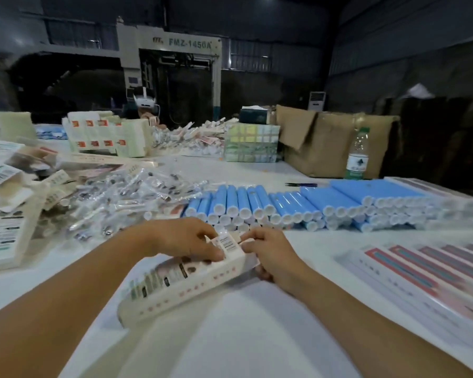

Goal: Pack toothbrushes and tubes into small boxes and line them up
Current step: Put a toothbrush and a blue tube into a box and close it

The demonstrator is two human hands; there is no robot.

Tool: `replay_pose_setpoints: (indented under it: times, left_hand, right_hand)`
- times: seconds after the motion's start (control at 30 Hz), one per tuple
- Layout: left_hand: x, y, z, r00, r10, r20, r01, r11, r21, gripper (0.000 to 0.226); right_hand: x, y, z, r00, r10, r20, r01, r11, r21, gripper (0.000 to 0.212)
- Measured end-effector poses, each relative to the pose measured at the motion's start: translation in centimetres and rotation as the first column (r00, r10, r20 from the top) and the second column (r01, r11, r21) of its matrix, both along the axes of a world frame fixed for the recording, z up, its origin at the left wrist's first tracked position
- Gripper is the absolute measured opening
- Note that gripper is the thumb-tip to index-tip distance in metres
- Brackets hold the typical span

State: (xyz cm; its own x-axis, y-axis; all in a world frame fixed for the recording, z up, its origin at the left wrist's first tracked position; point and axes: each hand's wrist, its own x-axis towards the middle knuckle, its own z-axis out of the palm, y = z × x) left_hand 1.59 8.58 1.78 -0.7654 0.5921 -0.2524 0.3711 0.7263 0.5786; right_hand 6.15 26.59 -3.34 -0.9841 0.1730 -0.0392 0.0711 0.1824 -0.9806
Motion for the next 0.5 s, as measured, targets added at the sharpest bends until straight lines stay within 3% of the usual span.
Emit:
replay_pose_setpoints:
  times: [0.07,0.17,0.27,0.3,0.33,0.4,0.5]
  left_hand:
    - [1.3,0.3,0.0,0.940,0.042,-0.339,-0.108,0.978,-0.178,0.057]
    - [3.8,1.0,-2.0,0.785,-0.020,-0.619,-0.245,0.907,-0.341,0.078]
    - [4.1,1.6,-4.3,0.691,-0.008,-0.723,-0.269,0.925,-0.267,0.076]
    - [3.9,1.5,-4.7,0.670,0.026,-0.742,-0.262,0.943,-0.204,0.071]
    - [3.9,1.5,-5.0,0.650,0.057,-0.758,-0.249,0.958,-0.142,0.067]
    - [4.1,1.3,-5.7,0.629,0.072,-0.774,-0.228,0.969,-0.095,0.063]
    - [4.5,1.6,-6.6,0.603,-0.008,-0.798,-0.192,0.969,-0.154,0.065]
  right_hand:
    - [-0.5,0.4,0.0,0.998,-0.055,0.020,0.056,0.996,-0.068,0.016]
    - [-0.5,0.6,0.1,0.997,-0.072,0.042,0.076,0.993,-0.091,0.018]
    - [0.0,0.6,0.1,0.998,-0.053,0.039,0.056,0.996,-0.070,0.019]
    - [0.1,0.7,0.2,0.998,-0.060,0.004,0.060,0.998,0.008,0.019]
    - [0.1,1.1,0.2,0.995,-0.074,-0.063,0.083,0.983,0.164,0.019]
    - [0.1,1.9,0.5,0.962,-0.100,-0.255,0.211,0.862,0.460,0.021]
    - [-0.8,3.1,1.7,0.888,-0.187,-0.420,0.378,0.815,0.439,0.023]
